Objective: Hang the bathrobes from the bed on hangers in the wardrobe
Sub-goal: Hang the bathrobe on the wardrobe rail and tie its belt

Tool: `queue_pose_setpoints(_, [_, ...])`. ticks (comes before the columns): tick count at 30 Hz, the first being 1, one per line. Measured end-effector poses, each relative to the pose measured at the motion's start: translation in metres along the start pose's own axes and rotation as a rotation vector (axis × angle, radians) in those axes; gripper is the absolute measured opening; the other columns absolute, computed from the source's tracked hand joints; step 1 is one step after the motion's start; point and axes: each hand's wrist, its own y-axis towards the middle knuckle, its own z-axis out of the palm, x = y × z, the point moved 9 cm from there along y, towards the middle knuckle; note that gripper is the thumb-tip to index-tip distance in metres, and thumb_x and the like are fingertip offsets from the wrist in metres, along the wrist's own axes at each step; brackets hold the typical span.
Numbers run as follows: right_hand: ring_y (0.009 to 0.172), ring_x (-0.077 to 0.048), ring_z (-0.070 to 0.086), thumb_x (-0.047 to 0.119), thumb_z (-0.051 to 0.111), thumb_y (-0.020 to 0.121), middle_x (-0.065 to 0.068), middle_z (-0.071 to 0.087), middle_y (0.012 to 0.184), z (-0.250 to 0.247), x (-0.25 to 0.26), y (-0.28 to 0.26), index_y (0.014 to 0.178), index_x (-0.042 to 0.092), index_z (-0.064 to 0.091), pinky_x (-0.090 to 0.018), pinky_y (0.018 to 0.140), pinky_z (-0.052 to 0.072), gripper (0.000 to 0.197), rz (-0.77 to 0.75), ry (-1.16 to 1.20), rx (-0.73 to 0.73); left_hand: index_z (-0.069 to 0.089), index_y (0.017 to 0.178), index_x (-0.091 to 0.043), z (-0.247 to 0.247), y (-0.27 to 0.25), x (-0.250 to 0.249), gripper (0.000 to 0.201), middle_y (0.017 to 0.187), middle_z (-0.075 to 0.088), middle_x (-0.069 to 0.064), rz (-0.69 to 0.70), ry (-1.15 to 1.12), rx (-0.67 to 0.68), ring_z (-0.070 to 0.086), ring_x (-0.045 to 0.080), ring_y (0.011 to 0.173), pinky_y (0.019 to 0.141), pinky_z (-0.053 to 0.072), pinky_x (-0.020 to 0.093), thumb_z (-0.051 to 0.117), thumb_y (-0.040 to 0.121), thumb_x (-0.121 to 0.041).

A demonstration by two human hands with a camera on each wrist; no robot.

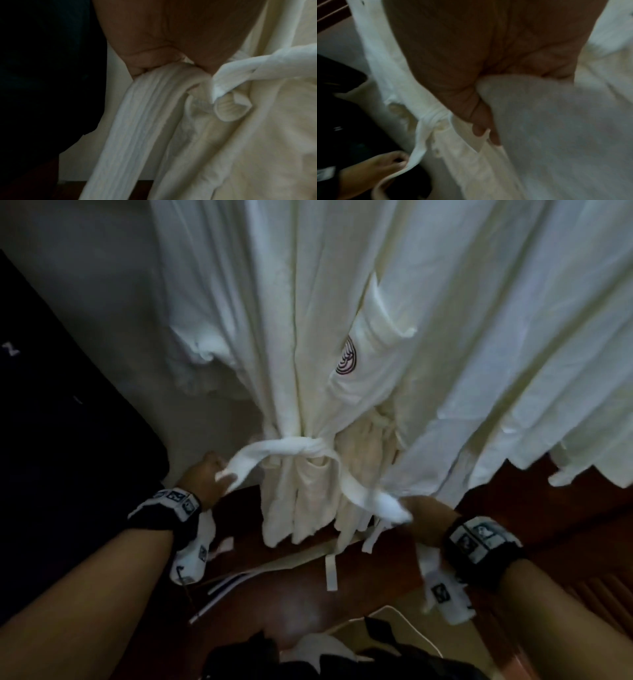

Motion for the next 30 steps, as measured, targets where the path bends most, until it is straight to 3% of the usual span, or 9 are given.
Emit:
queue_pose_setpoints(4, [0.108,-0.014,0.059,0.046,0.070,0.079,-0.001,0.061,0.124,0.017,0.049,-0.007,0.126,0.023,0.056,-0.025,0.088,0.046,0.055,-0.210,0.178,0.004,0.060,0.117,-0.022,0.030,-0.020,-0.014,0.044,0.114,0.062,-0.003,0.067,-0.019,0.122,0.058,0.017,0.096,0.080,0.043,0.028,0.065,0.085,-0.051])
queue_pose_setpoints(8, [0.072,-0.020,0.065,0.058,0.060,0.085,-0.004,0.070,0.080,0.014,0.058,-0.016,0.086,0.014,0.068,-0.041,0.076,0.053,0.044,-0.176,0.502,0.009,0.062,0.081,-0.027,0.033,-0.047,-0.013,0.026,0.094,0.066,-0.001,-0.035,-0.120,0.067,0.059,0.017,0.085,0.065,0.040,0.023,0.050,0.096,-0.044])
queue_pose_setpoints(12, [0.110,-0.027,0.059,0.028,0.048,0.101,-0.018,0.062,0.125,-0.031,-0.011,-0.029,0.121,0.002,0.062,-0.032,0.095,0.040,0.036,-0.007,0.397,-0.270,0.065,0.105,-0.011,-0.015,-0.073,0.030,0.026,0.110,0.065,0.014,-0.295,-0.185,-0.269,0.060,0.034,0.100,0.084,0.044,0.038,0.049,0.099,-0.031])
queue_pose_setpoints(14, [0.117,-0.035,0.055,0.029,0.046,0.101,-0.025,0.058,0.128,-0.060,-0.078,-0.044,0.122,-0.003,0.060,-0.034,0.098,0.039,0.041,0.218,0.452,-0.485,0.065,0.114,0.000,-0.037,-0.088,0.058,0.033,0.118,0.063,0.024,-0.434,-0.122,-0.341,0.059,0.042,0.107,0.090,0.045,0.044,0.046,0.100,-0.023])
queue_pose_setpoints(16, [0.116,-0.036,0.055,0.034,0.039,0.102,-0.026,0.060,0.123,-0.070,-0.108,-0.052,0.117,-0.002,0.063,-0.034,0.097,0.038,0.046,0.228,0.437,-0.550,0.065,0.111,0.002,-0.045,-0.100,0.060,0.034,0.114,0.063,0.027,-0.466,-0.116,-0.381,0.060,0.044,0.104,0.088,0.046,0.047,0.046,0.099,-0.023])
queue_pose_setpoints(19, [0.102,-0.034,0.060,0.044,0.035,0.101,-0.019,0.066,0.102,-0.060,-0.095,-0.060,0.103,0.005,0.067,-0.033,0.082,0.038,0.051,0.109,0.369,-0.493,0.063,0.107,0.004,-0.040,-0.112,0.023,0.034,0.105,0.064,0.028,-0.356,-0.108,-0.452,0.060,0.045,0.100,0.086,0.046,0.047,0.051,0.097,-0.026])
queue_pose_setpoints(21, [0.096,-0.030,0.062,0.040,0.044,0.100,-0.010,0.064,0.093,-0.037,-0.079,-0.067,0.097,0.009,0.067,-0.031,0.076,0.039,0.039,0.047,0.343,-0.362,0.061,0.111,0.003,-0.017,-0.118,-0.012,0.034,0.109,0.063,0.027,-0.233,-0.083,-0.358,0.060,0.043,0.102,0.085,0.046,0.044,0.055,0.096,-0.026])
queue_pose_setpoints(25, [0.107,-0.019,0.059,0.038,0.056,0.095,-0.001,0.064,0.110,0.006,-0.065,-0.091,0.107,0.018,0.067,-0.032,0.094,0.043,0.027,-0.042,0.295,-0.191,0.055,0.123,0.000,0.026,-0.135,-0.063,0.050,0.123,0.056,0.028,-0.069,-0.048,-0.294,0.056,0.041,0.109,0.089,0.046,0.042,0.069,0.085,-0.030])
queue_pose_setpoints(30, [0.086,-0.008,0.061,0.033,0.063,0.090,0.012,0.064,0.088,0.021,-0.101,-0.147,0.105,0.027,0.068,-0.028,0.082,0.048,0.016,-0.010,0.474,-0.308,0.067,0.093,-0.016,0.092,-0.149,-0.165,0.009,0.091,0.069,0.001,0.300,-0.097,0.040,0.067,0.021,0.081,0.080,0.055,0.037,0.070,0.086,-0.022])
